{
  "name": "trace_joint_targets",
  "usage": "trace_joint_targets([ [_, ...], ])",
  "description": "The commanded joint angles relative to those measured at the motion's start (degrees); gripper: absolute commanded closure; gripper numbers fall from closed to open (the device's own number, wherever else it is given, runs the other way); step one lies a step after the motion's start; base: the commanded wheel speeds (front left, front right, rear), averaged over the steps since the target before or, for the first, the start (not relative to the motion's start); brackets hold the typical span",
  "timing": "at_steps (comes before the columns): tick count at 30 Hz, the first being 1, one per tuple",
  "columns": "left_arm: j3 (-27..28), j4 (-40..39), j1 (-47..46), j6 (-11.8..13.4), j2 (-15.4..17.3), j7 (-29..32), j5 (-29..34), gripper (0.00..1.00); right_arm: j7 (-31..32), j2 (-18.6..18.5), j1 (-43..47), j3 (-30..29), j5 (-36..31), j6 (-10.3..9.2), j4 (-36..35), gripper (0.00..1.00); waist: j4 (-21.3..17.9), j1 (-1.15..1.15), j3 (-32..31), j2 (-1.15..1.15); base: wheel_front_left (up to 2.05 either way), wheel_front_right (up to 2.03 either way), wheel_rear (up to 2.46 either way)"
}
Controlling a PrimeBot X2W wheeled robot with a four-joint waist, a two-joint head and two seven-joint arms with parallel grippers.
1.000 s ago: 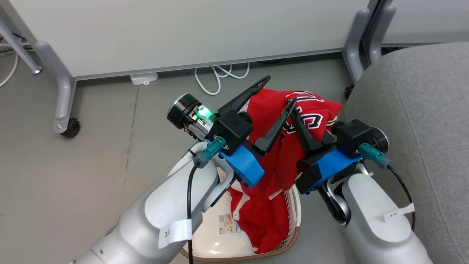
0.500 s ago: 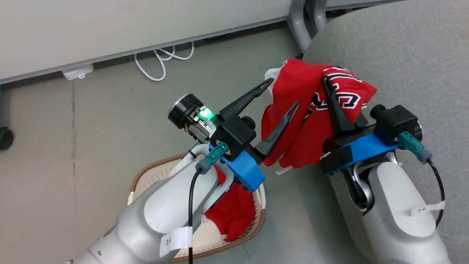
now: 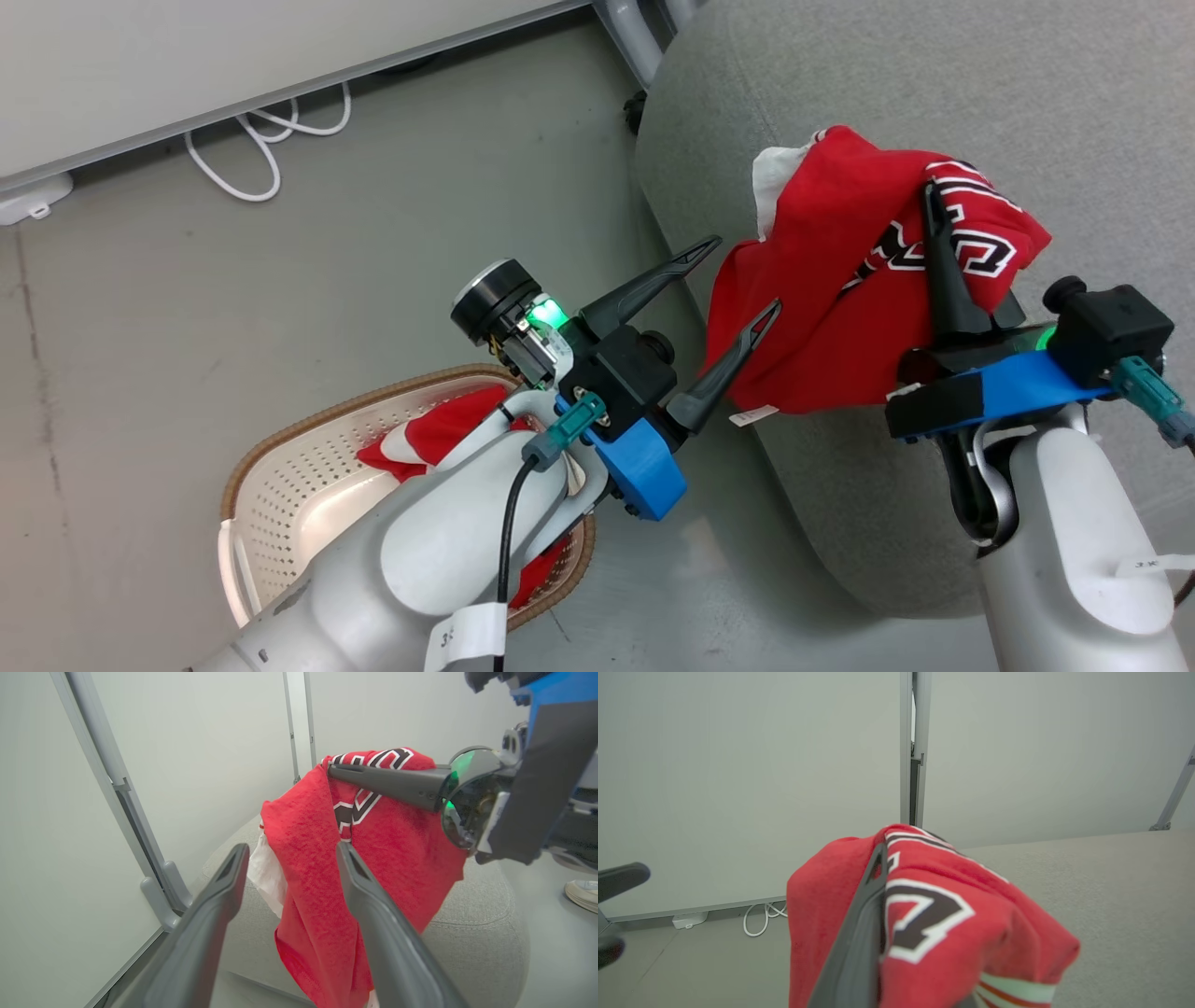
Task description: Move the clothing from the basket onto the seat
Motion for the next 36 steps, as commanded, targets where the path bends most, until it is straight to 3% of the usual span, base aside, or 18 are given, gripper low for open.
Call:
trace_joint_targets([
  [1, -0.09, -0.27, 0.38, -0.20, 0.13, 0.04, 0.29, 0.00, -0.04, -0.08, 0.88, -0.74, -0.32, 0.02, -0.65, 1.00, -1.26, 0.00, 0.62, 0.00, 0.00, 0.00, 0.00],
  [11, -1.88, -0.54, 0.75, -0.36, 0.17, 0.29, 0.39, 0.00, -0.03, -0.07, 4.93, -5.45, -0.93, 0.03, -3.52, 1.00, -4.32, 0.00, 1.62, 0.00, 0.00, 0.00, 0.00],
  [21, -2.32, -0.73, 0.82, 0.04, -0.18, 0.09, 0.01, 0.00, -0.03, -0.07, 6.02, -5.65, -0.82, 0.03, -4.42, 1.00, -4.81, 0.00, 1.45, 0.00, 0.00, 0.00, 0.00],
  [31, -2.34, -2.28, -1.75, 0.60, 1.23, 0.47, 1.13, 0.00, -0.03, -0.09, -3.73, -8.71, -4.23, 0.02, -7.71, 1.00, -4.23, 0.00, 6.35, 0.00, 0.00, 0.00, 0.00],
  [36, -2.16, -4.09, -4.44, 0.85, 2.24, 1.64, 2.12, 0.00, -0.02, -0.84, -12.89, -14.73, -6.63, 0.02, -11.11, 1.00, -3.07, 0.00, 11.81, 0.00, 0.00, 0.00, 0.00],
])
